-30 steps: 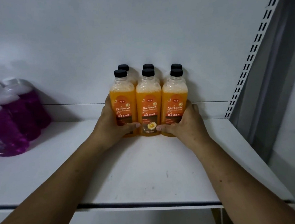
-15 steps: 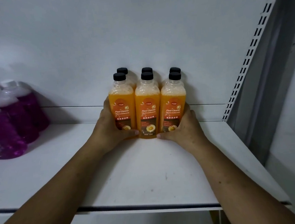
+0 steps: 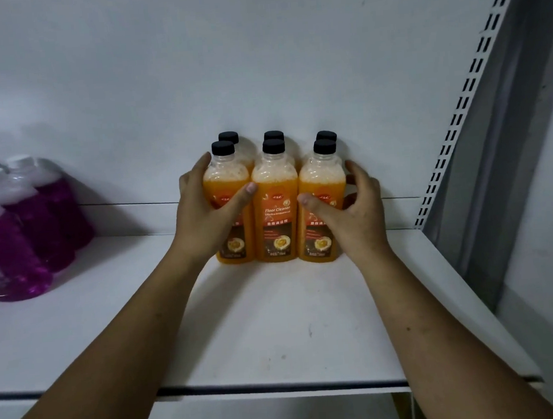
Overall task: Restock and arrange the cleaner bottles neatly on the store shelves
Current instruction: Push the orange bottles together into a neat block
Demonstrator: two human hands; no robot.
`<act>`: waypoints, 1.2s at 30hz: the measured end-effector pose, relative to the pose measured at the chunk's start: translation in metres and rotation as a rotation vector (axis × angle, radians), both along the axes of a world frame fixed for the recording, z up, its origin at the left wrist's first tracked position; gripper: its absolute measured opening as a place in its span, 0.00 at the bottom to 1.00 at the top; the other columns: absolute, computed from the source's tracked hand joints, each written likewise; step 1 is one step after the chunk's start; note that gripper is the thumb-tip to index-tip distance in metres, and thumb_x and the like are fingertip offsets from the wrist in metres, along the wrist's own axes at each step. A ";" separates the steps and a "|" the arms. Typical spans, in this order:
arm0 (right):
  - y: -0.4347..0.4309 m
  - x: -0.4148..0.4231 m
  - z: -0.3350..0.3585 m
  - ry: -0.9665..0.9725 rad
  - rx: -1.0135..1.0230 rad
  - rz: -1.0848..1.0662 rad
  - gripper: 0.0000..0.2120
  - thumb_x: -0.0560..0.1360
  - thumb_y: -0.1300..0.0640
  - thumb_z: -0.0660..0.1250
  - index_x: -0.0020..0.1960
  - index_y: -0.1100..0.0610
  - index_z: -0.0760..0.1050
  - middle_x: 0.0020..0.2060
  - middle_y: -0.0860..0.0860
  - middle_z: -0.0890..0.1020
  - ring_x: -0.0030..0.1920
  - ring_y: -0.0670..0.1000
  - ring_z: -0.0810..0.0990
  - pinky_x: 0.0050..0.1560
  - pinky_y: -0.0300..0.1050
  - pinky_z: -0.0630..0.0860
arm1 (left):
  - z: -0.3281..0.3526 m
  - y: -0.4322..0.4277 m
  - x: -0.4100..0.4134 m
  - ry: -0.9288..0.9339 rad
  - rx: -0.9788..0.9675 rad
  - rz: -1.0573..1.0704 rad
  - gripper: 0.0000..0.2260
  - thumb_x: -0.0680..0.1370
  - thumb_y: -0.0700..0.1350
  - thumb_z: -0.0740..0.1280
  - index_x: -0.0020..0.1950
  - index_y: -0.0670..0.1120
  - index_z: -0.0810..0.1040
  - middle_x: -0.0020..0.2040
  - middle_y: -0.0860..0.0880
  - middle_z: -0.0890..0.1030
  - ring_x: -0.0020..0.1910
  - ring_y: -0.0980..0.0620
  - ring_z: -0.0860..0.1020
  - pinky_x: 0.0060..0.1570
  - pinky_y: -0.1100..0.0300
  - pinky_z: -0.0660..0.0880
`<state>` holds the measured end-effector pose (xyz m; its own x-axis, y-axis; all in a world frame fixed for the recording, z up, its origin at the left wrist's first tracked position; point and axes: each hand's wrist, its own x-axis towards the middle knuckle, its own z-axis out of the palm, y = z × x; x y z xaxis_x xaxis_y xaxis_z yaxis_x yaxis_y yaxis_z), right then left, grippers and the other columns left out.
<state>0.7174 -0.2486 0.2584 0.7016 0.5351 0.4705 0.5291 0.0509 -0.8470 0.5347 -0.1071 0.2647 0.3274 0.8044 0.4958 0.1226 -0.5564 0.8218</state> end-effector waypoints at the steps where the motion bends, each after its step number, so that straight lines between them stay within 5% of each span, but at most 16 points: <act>1: 0.002 0.000 0.001 -0.008 0.008 0.001 0.47 0.63 0.35 0.80 0.77 0.45 0.67 0.70 0.48 0.71 0.66 0.48 0.76 0.61 0.48 0.79 | 0.000 0.000 0.002 0.004 0.003 0.008 0.38 0.74 0.62 0.74 0.81 0.56 0.64 0.76 0.50 0.67 0.63 0.55 0.73 0.55 0.63 0.74; 6: 0.007 0.002 0.000 -0.042 0.020 -0.001 0.43 0.66 0.38 0.81 0.77 0.45 0.68 0.68 0.48 0.72 0.65 0.50 0.78 0.61 0.50 0.81 | 0.000 0.002 0.004 0.010 0.003 0.011 0.36 0.76 0.59 0.75 0.81 0.55 0.64 0.75 0.49 0.67 0.62 0.55 0.74 0.52 0.67 0.71; 12: 0.009 0.003 -0.003 -0.049 0.000 0.010 0.51 0.60 0.34 0.82 0.78 0.44 0.64 0.71 0.47 0.70 0.68 0.51 0.76 0.63 0.57 0.81 | 0.001 0.001 0.001 0.000 0.024 -0.017 0.35 0.75 0.60 0.74 0.79 0.61 0.62 0.72 0.53 0.66 0.63 0.55 0.73 0.48 0.72 0.70; 18: 0.006 0.001 0.001 -0.146 0.092 0.017 0.51 0.61 0.35 0.82 0.77 0.38 0.61 0.73 0.46 0.65 0.73 0.50 0.70 0.64 0.58 0.81 | 0.004 0.001 -0.004 -0.034 0.125 -0.052 0.34 0.75 0.56 0.77 0.77 0.61 0.65 0.72 0.55 0.66 0.62 0.70 0.71 0.50 0.79 0.73; 23: 0.011 0.000 0.005 -0.184 0.075 0.093 0.48 0.63 0.42 0.84 0.76 0.38 0.62 0.74 0.44 0.66 0.74 0.50 0.68 0.67 0.58 0.78 | 0.005 0.009 -0.005 -0.051 0.143 -0.104 0.33 0.74 0.54 0.79 0.75 0.59 0.68 0.74 0.55 0.69 0.69 0.55 0.74 0.59 0.60 0.78; 36: 0.007 0.003 0.001 -0.175 0.042 0.144 0.56 0.61 0.42 0.86 0.79 0.37 0.57 0.76 0.44 0.64 0.75 0.50 0.68 0.66 0.60 0.79 | -0.002 0.008 -0.005 -0.029 0.136 -0.131 0.40 0.72 0.61 0.78 0.78 0.59 0.59 0.76 0.52 0.64 0.71 0.52 0.73 0.57 0.69 0.78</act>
<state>0.7207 -0.2413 0.2594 0.5256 0.6013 0.6018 0.6522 0.1693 -0.7389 0.5299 -0.0991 0.2627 0.4091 0.6808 0.6076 0.0187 -0.6719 0.7404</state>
